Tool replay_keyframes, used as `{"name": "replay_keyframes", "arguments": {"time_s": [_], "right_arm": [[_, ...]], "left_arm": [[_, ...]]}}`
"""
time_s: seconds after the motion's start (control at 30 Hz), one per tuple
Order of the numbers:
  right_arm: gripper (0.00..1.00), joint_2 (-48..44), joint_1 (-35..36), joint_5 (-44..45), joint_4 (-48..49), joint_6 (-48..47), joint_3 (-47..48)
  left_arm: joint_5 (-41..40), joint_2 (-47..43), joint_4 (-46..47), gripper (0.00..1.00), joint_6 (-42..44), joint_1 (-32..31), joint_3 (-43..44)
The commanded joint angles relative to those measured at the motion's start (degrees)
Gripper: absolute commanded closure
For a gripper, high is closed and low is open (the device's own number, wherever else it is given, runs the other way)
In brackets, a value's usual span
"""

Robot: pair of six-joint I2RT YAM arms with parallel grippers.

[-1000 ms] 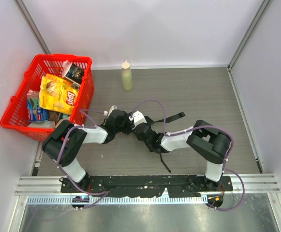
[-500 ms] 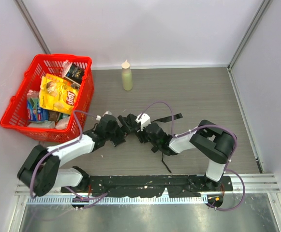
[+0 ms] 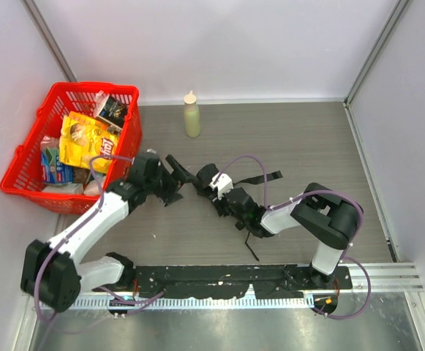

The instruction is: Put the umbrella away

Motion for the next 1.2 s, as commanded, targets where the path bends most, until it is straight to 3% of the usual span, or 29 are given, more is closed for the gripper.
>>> {"name": "replay_keyframes", "arguments": {"time_s": [0.0,0.17,0.3,0.4,0.53,0.7,0.77,0.93,1.17], "right_arm": [[0.99,-0.05,-0.32,1.43,-3.87,-1.64,-1.64],[0.99,-0.31,-0.32,1.52,-4.48,-1.64,-1.64],[0.99,-1.19,-0.24,1.78,-4.75,-1.55,-2.08],[0.99,-1.37,-0.23,1.87,-4.49,-1.38,-2.08],[0.99,-1.54,0.03,1.87,-4.40,-1.38,-2.17],[0.99,-1.54,0.38,2.22,-4.40,-1.73,-2.08],[0.99,-1.37,0.38,2.31,-4.40,-1.73,-1.99],[0.99,-1.37,0.38,2.57,-5.19,-1.47,-1.82],[0.99,-1.19,0.38,1.69,-5.45,-0.85,-1.73]], "left_arm": [[0.94,11.37,-6.62,0.16,0.54,1.43,12.22],[1.22,15.17,1.27,0.21,3.54,2.23,16.81],[1.30,18.06,2.07,0.21,3.98,2.49,22.25],[9.70,24.90,9.97,0.35,3.54,2.75,25.41],[14.93,35.54,9.03,0.54,5.38,1.97,33.68],[12.90,44.16,8.59,0.56,7.57,0.21,36.85],[15.88,47.06,9.81,0.65,7.67,-0.32,37.82],[15.28,42.18,15.86,0.82,9.16,-1.73,28.45],[16.42,33.90,23.08,0.77,7.93,-1.82,16.91]]}}
